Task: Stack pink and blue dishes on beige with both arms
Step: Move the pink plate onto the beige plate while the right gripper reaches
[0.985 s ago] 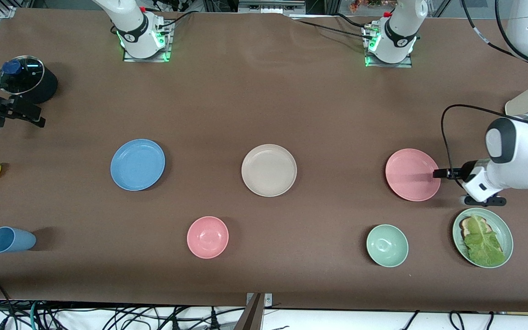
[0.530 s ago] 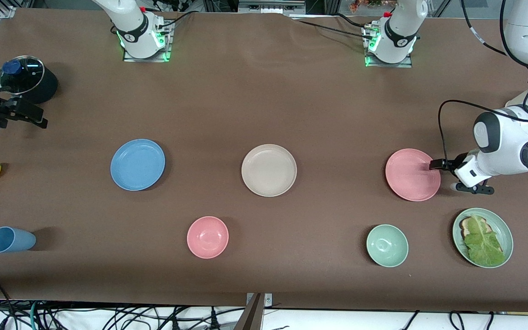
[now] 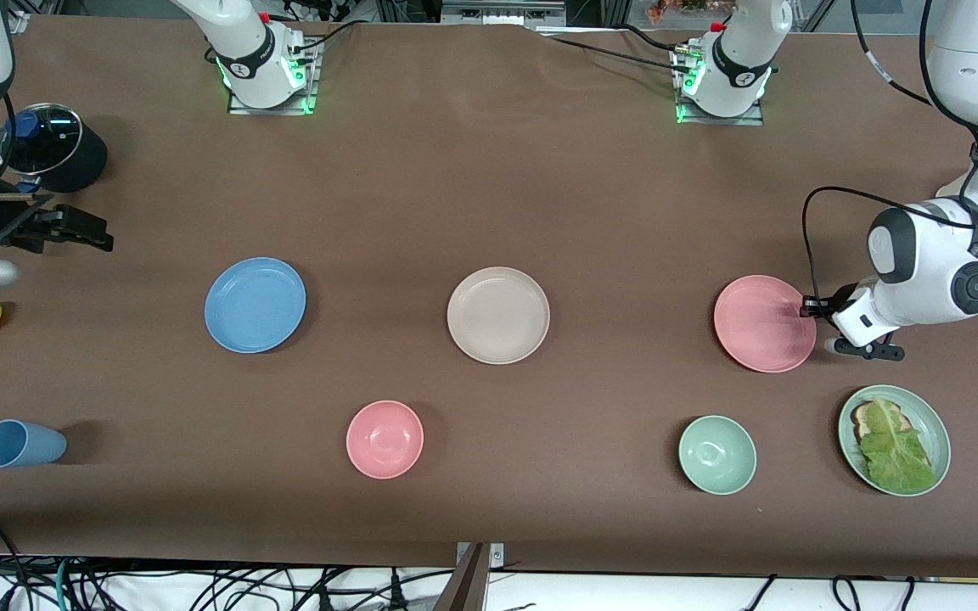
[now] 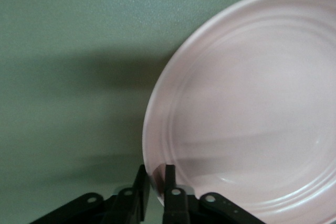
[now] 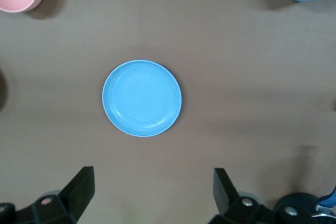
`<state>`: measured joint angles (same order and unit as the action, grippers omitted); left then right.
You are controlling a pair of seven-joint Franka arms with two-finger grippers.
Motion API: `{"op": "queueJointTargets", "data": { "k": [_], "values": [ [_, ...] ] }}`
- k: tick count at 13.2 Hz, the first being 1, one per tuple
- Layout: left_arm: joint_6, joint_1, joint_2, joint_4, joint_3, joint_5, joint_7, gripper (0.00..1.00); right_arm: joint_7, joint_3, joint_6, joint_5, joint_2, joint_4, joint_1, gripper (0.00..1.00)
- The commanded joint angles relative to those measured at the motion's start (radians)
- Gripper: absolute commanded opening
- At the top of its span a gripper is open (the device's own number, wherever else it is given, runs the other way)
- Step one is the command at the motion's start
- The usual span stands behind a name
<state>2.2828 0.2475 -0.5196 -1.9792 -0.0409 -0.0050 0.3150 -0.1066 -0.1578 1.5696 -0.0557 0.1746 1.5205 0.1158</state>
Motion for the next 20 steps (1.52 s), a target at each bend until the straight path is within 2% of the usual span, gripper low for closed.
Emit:
{"op": "queueJointTargets", "data": {
  "k": [1, 3, 4, 6, 8, 10, 12, 17, 20],
  "values": [
    [-0.002, -0.031, -0.007, 0.017, 0.006, -0.012, -0.036, 0.00, -0.103, 0.003, -0.008, -0.027, 0.028, 0.016, -0.016, 1.00],
    [-0.031, -0.036, 0.009, 0.039, 0.003, -0.016, -0.062, 0.00, -0.101, 0.004, 0.035, -0.024, 0.043, 0.070, -0.013, 0.99],
    [-0.116, -0.042, 0.022, 0.080, 0.001, -0.024, -0.072, 0.00, -0.100, 0.004, 0.077, -0.023, 0.040, 0.104, -0.013, 0.99],
    [-0.309, -0.050, 0.032, 0.196, -0.065, -0.024, -0.193, 0.00, -0.085, 0.003, 0.186, -0.023, 0.033, 0.191, -0.015, 0.99],
    [-0.397, -0.050, 0.038, 0.253, -0.166, -0.039, -0.323, 0.00, -0.070, 0.004, 0.303, -0.024, 0.040, 0.281, -0.016, 0.99],
    [-0.393, -0.053, 0.035, 0.255, -0.270, -0.047, -0.480, 0.00, -0.068, 0.004, 0.491, -0.026, 0.037, 0.428, -0.015, 0.99],
    [-0.387, -0.088, 0.021, 0.287, -0.348, -0.047, -0.636, 0.00, -0.068, 0.004, 0.608, -0.027, 0.034, 0.532, -0.015, 0.99],
    [-0.241, -0.353, -0.063, 0.325, -0.347, -0.030, -0.919, 0.00, -0.053, 0.004, 0.843, -0.027, 0.080, 0.681, -0.015, 0.98],
    [-0.221, -0.480, -0.158, 0.436, -0.330, 0.043, -1.048, 0.00, -0.051, 0.006, 0.960, -0.029, 0.155, 0.710, -0.019, 0.98]
  ]
}}
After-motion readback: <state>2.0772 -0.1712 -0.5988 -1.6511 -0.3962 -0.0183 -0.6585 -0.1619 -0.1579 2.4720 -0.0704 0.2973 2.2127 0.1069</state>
